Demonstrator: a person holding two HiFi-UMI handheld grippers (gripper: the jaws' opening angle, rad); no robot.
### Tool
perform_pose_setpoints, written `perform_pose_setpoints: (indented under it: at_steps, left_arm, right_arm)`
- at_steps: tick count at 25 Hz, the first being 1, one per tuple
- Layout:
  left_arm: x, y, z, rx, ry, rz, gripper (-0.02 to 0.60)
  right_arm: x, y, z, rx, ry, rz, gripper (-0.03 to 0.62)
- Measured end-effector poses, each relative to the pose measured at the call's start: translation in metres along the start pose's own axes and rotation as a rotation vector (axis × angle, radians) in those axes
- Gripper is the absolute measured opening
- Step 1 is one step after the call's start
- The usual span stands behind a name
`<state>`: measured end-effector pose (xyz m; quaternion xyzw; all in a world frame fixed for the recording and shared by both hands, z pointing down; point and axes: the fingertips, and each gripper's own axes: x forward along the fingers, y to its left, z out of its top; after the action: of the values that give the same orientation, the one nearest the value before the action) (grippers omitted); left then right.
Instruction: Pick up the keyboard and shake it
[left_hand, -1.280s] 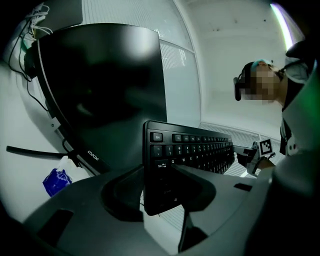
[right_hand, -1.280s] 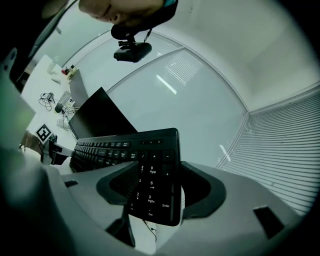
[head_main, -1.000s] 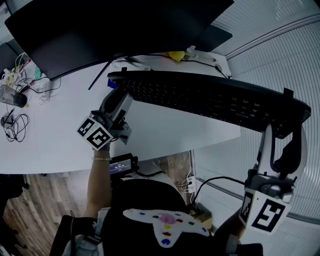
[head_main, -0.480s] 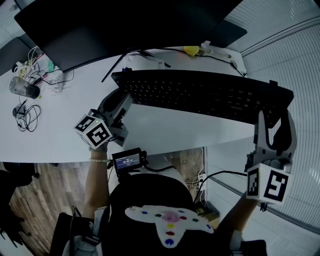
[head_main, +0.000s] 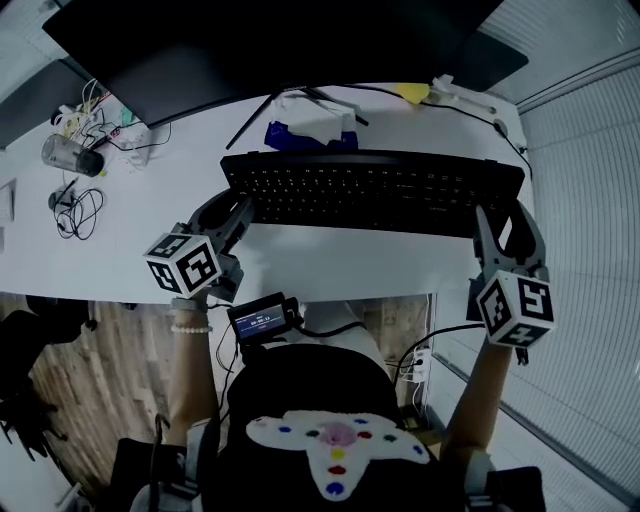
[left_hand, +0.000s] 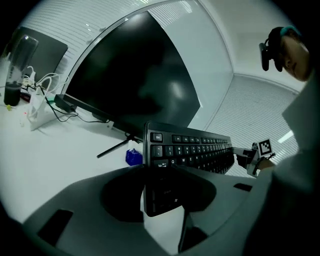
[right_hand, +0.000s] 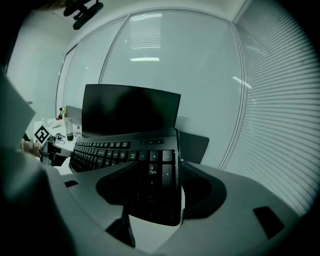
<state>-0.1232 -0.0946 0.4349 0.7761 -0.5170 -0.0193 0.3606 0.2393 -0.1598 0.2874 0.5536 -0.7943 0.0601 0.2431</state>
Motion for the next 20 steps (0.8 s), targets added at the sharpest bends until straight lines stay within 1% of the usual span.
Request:
perform_pose_setpoints:
  at_steps: [4, 12, 16, 20]
  left_arm:
    - [-0.001, 0.011, -0.021, 0.002, 0.072, 0.09, 0.164]
    - [-0.003, 0.034, -0.058, -0.03, 0.201, 0.221, 0.164]
    - [-0.001, 0.047, -0.071, -0.04, 0.262, 0.265, 0.164]
    - [0.0, 0.055, -0.08, -0.042, 0.306, 0.297, 0.164]
  right_arm:
    - [0.03, 0.0, -0.045, 0.081, 0.074, 0.07, 0.279]
    - [0.081, 0.01, -0.112, 0.189, 0.19, 0.193, 0.278]
    - [0.099, 0.018, -0.141, 0.23, 0.251, 0.224, 0.278]
    - [0.112, 0.026, -0.165, 0.261, 0.302, 0.253, 0.278]
